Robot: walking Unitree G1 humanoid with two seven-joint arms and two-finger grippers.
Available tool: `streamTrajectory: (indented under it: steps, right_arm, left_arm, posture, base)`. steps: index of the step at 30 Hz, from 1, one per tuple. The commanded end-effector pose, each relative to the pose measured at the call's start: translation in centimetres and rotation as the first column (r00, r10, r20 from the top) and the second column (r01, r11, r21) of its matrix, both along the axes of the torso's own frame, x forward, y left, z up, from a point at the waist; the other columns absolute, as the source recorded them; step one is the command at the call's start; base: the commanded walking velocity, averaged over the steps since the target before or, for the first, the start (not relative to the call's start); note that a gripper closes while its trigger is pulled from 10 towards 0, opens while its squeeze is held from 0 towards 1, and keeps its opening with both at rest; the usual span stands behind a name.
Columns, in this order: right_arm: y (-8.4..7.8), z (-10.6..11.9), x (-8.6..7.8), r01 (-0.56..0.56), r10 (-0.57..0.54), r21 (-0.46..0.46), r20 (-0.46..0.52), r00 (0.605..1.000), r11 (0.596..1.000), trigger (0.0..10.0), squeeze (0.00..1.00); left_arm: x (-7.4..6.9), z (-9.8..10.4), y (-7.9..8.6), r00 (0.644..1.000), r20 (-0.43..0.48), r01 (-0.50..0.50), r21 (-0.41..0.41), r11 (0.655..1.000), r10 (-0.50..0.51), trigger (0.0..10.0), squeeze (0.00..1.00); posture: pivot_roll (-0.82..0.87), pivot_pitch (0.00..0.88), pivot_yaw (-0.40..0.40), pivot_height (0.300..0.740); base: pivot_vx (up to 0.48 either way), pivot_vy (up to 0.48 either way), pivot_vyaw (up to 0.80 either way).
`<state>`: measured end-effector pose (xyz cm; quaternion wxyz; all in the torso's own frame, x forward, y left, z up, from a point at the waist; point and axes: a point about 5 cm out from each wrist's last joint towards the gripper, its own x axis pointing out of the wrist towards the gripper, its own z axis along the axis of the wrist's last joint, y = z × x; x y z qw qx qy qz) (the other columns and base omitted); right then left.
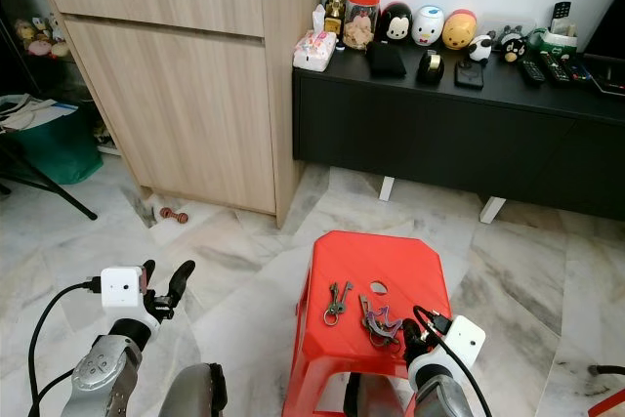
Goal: Hang keys on a hook
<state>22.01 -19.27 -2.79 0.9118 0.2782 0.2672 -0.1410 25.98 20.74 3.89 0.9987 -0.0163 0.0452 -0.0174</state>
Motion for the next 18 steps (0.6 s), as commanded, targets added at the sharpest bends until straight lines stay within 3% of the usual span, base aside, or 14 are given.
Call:
streamTrajectory:
  steps: [1,7,12,18]
  right_arm:
    - [-0.4,-0.2,-0.1,0.013,-0.013,-0.003,-0.017,1.0,1.0,10.0,0.0]
    - [-0.4,-0.2,0.0,0.029,-0.029,0.004,-0.01,1.0,1.0,10.0,0.0]
    - [-1.1,0.6,0.4,0.076,-0.078,0.028,0.074,0.994,0.997,10.0,0.0]
    - [-1.4,1.0,0.5,0.092,-0.094,0.02,0.095,0.991,0.996,10.0,0.0]
  left_arm:
    - [0.0,-0.2,-0.2,1.0,-0.007,0.015,0.022,1.0,-0.015,10.0,0.0]
    - [-0.1,-0.2,-0.1,1.0,-0.005,0.015,0.023,1.0,-0.015,10.0,0.0]
    - [-0.1,-0.2,-0.1,1.0,-0.007,0.015,0.024,1.0,-0.015,10.0,0.0]
    - [-0.1,-0.2,-0.2,1.0,-0.006,0.018,0.022,1.0,-0.018,10.0,0.0]
  posture:
    - [0.03,0.0,-0.082,0.588]
    - [0.04,0.001,-0.082,0.588]
    - [0.03,0.003,-0.081,0.588]
    - [0.03,0.003,-0.081,0.588]
  base:
    - [0.0,0.0,0.0]
    - [0.0,0.0,0.0]
    - [0.0,0.0,0.0]
    - [0.0,0.0,0.0]
